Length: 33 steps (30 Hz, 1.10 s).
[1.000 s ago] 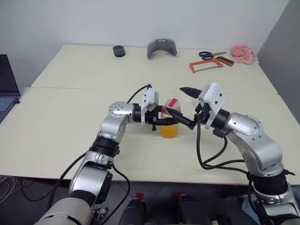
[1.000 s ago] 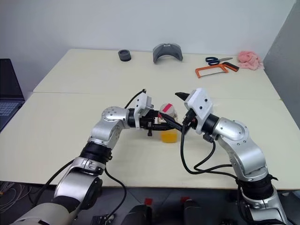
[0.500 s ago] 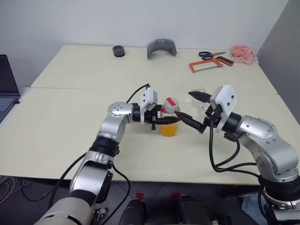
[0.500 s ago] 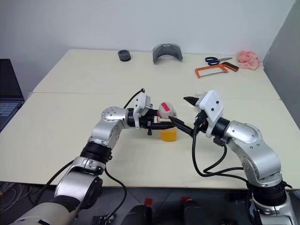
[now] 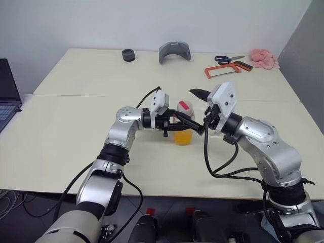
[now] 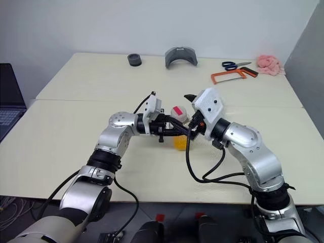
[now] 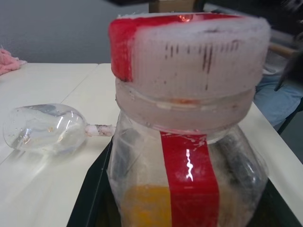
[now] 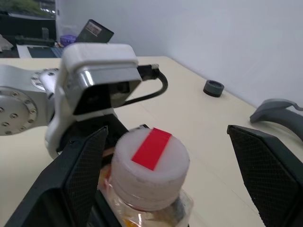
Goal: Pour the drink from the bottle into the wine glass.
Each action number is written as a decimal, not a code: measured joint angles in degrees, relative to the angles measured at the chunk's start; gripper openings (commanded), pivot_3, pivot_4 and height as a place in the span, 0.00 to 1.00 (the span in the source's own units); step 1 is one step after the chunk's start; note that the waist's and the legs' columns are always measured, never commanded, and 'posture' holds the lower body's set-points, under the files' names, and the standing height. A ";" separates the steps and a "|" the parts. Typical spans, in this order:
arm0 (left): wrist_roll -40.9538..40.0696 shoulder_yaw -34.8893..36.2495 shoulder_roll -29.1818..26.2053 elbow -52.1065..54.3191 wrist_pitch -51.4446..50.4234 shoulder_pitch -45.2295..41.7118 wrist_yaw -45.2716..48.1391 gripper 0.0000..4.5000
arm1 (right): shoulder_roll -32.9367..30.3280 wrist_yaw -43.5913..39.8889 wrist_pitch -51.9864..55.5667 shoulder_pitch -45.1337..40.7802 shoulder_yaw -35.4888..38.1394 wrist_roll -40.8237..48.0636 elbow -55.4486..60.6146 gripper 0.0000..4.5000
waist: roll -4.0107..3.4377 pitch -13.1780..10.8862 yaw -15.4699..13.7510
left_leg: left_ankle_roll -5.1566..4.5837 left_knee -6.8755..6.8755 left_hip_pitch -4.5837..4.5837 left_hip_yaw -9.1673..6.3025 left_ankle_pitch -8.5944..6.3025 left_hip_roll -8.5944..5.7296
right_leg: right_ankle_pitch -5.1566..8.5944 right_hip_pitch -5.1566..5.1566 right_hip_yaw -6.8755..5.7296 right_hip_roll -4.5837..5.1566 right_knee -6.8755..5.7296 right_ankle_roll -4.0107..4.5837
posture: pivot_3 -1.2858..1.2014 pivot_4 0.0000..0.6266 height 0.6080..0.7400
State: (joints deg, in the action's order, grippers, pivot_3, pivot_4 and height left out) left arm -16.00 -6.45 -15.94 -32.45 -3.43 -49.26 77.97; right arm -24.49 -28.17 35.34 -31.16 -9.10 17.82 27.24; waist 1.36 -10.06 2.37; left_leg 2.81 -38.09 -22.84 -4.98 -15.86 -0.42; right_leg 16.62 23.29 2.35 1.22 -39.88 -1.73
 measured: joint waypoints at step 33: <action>0.05 0.06 -0.63 0.00 -0.87 -0.11 0.14 0.38 | -0.84 -0.49 5.20 2.69 4.17 4.82 2.48 0.96 | 0.00 0.00 -0.02 | -0.02 0.00 0.01 -0.03 -0.01 0.00 | 0.00 0.00 0.00 -0.02 -0.01 0.00 | 0.52 0.24 1.00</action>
State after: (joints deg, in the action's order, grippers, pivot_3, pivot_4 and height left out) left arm -15.95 -6.38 -16.57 -32.46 -4.31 -49.37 78.12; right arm -25.33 -28.66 40.54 -28.47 -4.93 22.63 29.72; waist 1.36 -10.06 2.35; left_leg 2.79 -38.09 -22.83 -5.01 -15.88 -0.42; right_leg 16.62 23.29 2.35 1.20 -39.89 -1.73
